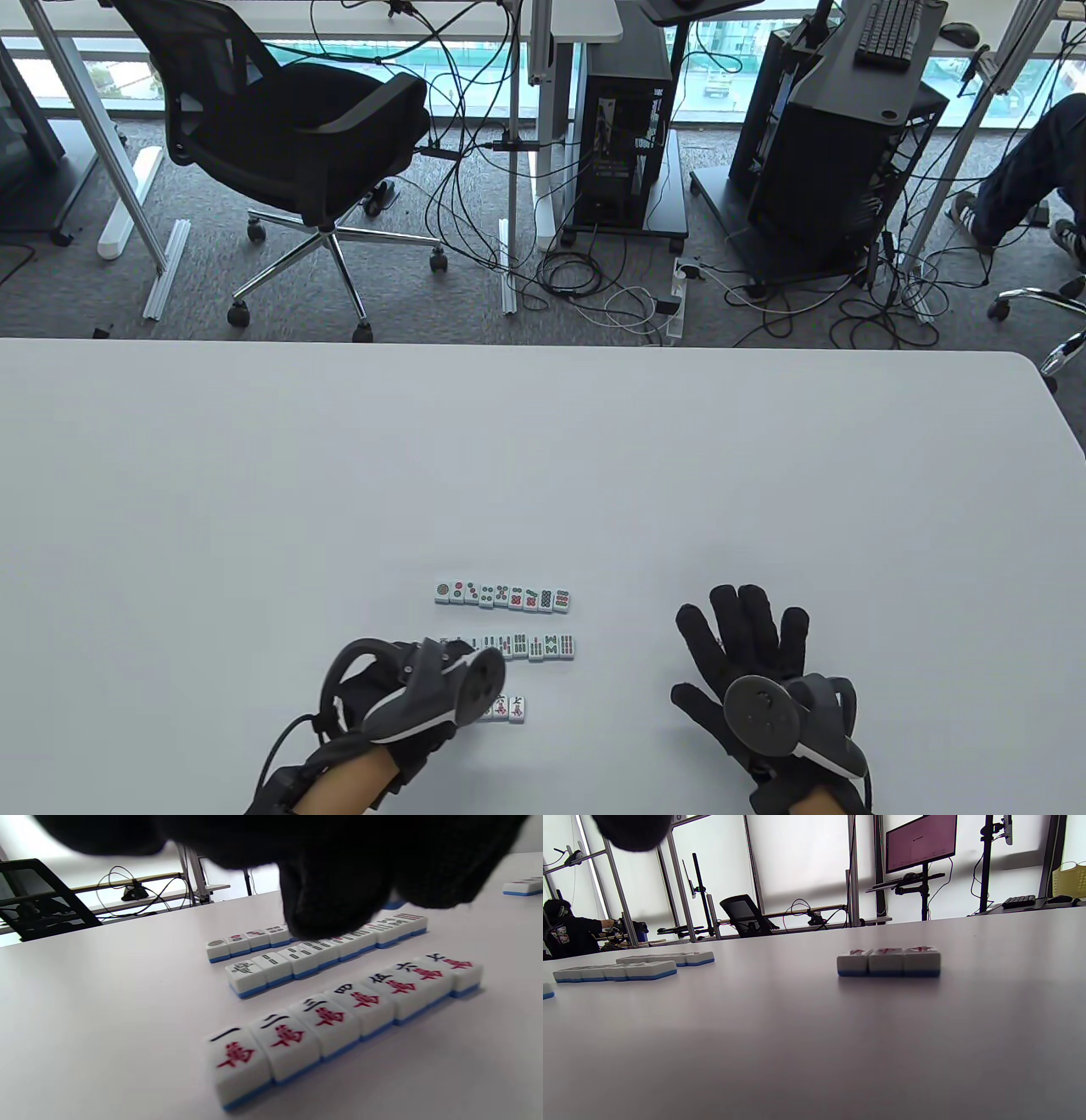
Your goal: Mahjong suit sorting
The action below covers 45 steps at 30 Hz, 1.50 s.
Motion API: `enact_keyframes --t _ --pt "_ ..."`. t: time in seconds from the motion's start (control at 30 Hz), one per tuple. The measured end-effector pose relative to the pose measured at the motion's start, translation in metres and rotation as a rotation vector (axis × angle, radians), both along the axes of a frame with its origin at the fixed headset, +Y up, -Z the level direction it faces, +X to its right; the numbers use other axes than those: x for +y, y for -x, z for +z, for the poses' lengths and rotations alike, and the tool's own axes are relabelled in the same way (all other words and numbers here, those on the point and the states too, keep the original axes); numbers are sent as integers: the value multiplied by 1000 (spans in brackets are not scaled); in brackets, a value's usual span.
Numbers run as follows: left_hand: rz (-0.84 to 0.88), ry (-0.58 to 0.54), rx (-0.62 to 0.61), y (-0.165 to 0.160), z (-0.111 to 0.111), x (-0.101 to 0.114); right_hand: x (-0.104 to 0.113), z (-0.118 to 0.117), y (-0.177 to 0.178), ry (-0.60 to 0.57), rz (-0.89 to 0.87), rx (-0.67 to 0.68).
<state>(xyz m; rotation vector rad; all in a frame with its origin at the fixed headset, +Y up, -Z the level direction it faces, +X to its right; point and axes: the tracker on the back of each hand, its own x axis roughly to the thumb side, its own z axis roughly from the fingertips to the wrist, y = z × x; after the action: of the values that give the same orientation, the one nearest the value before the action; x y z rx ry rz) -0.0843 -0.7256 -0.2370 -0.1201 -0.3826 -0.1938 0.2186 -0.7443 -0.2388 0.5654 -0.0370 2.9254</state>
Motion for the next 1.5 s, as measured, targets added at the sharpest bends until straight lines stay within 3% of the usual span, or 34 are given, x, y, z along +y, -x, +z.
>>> enact_keyframes --t 0.23,0.53,0.73,0.93,1.27,1.37,1.5 --pt "-84 -64 -121 -52 1 -18 1 0 -2 1 -24 2" --pt "-183 -25 -104 -55 -4 -37 0 -1 -2 3 -36 6" --pt "-187 -47 -102 -49 0 -35 -1 -1 -1 5 -23 8" --pt "-152 -86 -39 -15 5 -24 -1 -1 -2 3 -19 6" --pt "-240 -56 214 89 12 -14 -2 -1 -2 7 -4 -2" --pt "-305 -83 265 116 15 -17 -2 -1 -2 9 2 -5" --pt "-284 -33 327 137 17 -27 -2 -1 -2 10 15 -4"
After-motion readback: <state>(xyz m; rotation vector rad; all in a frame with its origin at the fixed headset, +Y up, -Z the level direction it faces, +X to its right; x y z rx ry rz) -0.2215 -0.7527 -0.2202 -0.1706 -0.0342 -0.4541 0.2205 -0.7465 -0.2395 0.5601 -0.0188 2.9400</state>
